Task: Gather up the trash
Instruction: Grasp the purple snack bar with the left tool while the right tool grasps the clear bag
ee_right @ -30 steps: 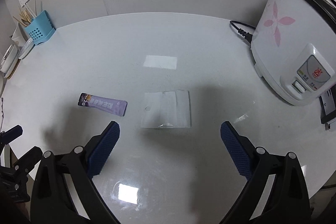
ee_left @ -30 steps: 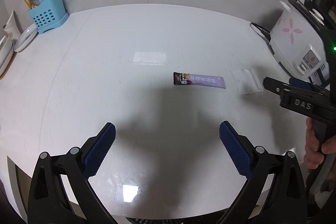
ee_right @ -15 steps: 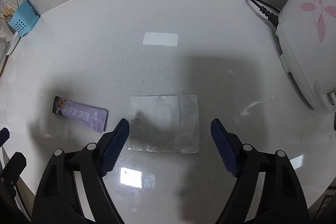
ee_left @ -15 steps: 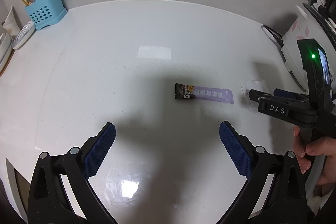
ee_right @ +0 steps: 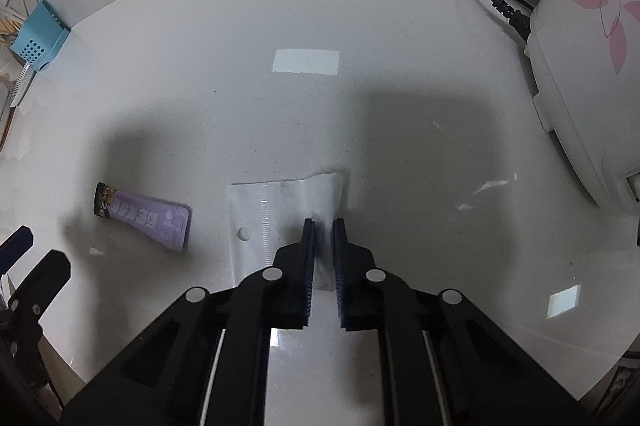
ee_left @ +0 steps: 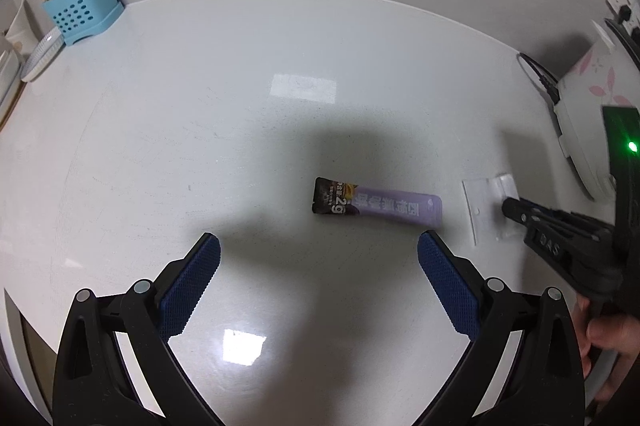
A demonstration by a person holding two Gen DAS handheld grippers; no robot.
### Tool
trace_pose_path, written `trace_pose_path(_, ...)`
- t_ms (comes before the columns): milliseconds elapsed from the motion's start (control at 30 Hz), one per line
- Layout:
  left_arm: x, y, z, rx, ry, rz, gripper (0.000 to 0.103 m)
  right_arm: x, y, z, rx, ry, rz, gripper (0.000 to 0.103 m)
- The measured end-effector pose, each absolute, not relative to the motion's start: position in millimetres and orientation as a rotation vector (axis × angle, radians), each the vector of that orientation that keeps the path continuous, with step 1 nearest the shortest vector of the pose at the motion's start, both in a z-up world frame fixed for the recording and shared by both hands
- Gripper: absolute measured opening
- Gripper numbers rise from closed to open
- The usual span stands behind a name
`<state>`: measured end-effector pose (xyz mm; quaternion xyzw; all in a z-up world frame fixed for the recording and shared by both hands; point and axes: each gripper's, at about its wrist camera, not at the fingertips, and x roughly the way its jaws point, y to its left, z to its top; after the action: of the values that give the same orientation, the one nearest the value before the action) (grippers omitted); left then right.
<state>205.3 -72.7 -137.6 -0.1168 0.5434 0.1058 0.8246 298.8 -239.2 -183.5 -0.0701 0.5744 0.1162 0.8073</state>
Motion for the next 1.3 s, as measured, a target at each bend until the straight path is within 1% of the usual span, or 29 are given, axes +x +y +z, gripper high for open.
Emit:
trace_pose_path(233,232.4,-73.4,-155.4,-0.373,1.211,0.323,0.097,289.4,-243.5,-170.0,-0.193,1.164,0.288,0.005)
trace_pose_path(567,257.8,-80.8,-177.9,-0.495,1.269,0.419,0.095,286.2,-253.2,-163.1,-0.192,1.146,0.299,0.005)
trace_pose_path(767,261.1,-83.0,-184.3,-0.498,1.308,0.491,0.080,291.2,-256.9,-162.0,-0.182,1.136,0.301,0.004)
trace_pose_path(800,261.9,-83.6,-183.6,-0.495,1.307,0.497,0.075,291.1,-257.2,-161.7,-0.181,1.134,0.302,0.004)
trace_pose_path(867,262.9,-83.9,-181.3,-0.483,1.309,0.508,0.064,289.6,-257.5,-160.6,-0.179,1.131,0.305,0.004)
trace_pose_path(933,262.7,-83.1,-179.1,-0.479,1.318,0.515,0.043,286.6,-257.7,-160.0,-0.178,1.129,0.307,0.004)
trace_pose_path(967,261.9,-82.1,-178.2,-0.480,1.328,0.519,0.039,285.8,-257.3,-159.3,-0.177,1.127,0.309,0.004)
trace_pose_path(1000,261.1,-81.3,-177.6,-0.487,1.330,0.519,0.027,284.7,-258.2,-158.9,-0.176,1.126,0.310,0.004)
trace_pose_path(1033,260.3,-80.4,-177.3,-0.493,1.332,0.515,0.018,284.1,-257.9,-158.3,-0.174,1.125,0.311,0.004)
trace_pose_path(1067,260.5,-80.1,-177.3,-0.498,1.331,0.506,0.018,283.5,-258.2,-157.8,-0.173,1.124,0.312,0.004)
trace_pose_path(1233,255.7,-77.0,-177.0,-0.492,1.307,0.440,0.011,280.6,-259.6,-154.4,-0.171,1.117,0.315,0.004)
trace_pose_path(1300,252.2,-76.3,-175.7,-0.479,1.300,0.424,0.010,279.5,-260.9,-153.1,-0.167,1.114,0.315,0.004)
